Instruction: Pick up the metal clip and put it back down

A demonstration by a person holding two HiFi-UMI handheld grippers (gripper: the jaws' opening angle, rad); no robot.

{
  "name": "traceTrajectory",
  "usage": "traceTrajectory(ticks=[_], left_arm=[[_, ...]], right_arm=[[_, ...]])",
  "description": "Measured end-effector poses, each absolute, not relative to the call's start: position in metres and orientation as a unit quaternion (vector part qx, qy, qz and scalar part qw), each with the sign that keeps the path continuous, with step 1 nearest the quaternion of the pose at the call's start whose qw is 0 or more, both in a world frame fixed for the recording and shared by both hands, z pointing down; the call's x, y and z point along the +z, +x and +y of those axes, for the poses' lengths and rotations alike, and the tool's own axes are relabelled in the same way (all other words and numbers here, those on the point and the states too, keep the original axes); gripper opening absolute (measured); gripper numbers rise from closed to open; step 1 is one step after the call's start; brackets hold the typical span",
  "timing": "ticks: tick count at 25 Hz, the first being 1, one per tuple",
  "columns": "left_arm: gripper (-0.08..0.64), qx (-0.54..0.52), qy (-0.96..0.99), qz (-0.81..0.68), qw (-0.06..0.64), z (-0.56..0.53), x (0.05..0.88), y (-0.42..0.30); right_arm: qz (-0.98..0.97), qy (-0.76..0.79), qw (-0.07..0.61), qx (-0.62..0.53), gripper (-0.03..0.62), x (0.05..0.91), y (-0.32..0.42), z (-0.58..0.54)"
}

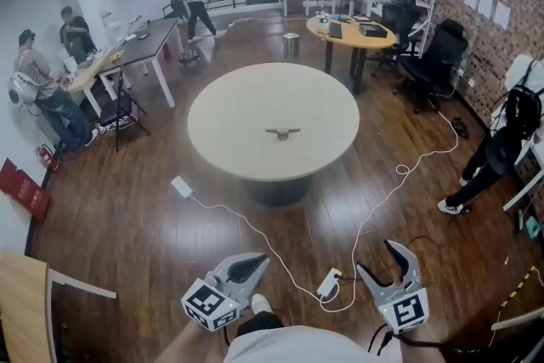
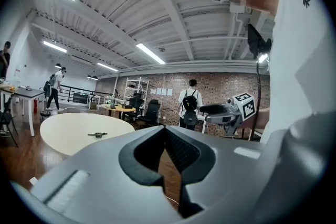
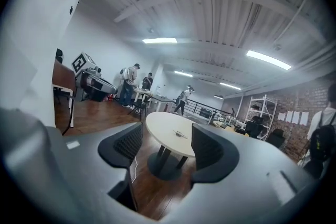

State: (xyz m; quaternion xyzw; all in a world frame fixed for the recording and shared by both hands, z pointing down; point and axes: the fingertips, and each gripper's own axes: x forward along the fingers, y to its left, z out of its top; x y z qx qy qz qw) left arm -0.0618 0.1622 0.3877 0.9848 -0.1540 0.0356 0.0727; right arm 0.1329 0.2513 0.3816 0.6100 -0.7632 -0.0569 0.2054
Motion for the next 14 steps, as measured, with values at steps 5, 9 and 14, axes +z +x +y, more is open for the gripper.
traceTrajectory(ticks=[5,9,14], left_arm=[[0.000,0.035,0.983,-0.156,0.087,0.223,0.389,-0.043],[0.000,0.055,0.982,-0.152,0.094,0.262,0.399,-0.033],[0.000,0.055,0.982,-0.159,0.083,0.291,0.388,-0.022]], right_arm=[[-0.772,0.601,0.202,-0.044,0.296,0.393,0.139,0.307],[-0.774,0.602,0.195,-0.031,0.296,0.397,0.152,0.343],[-0.780,0.596,0.188,-0.021,0.291,0.394,0.161,0.366]])
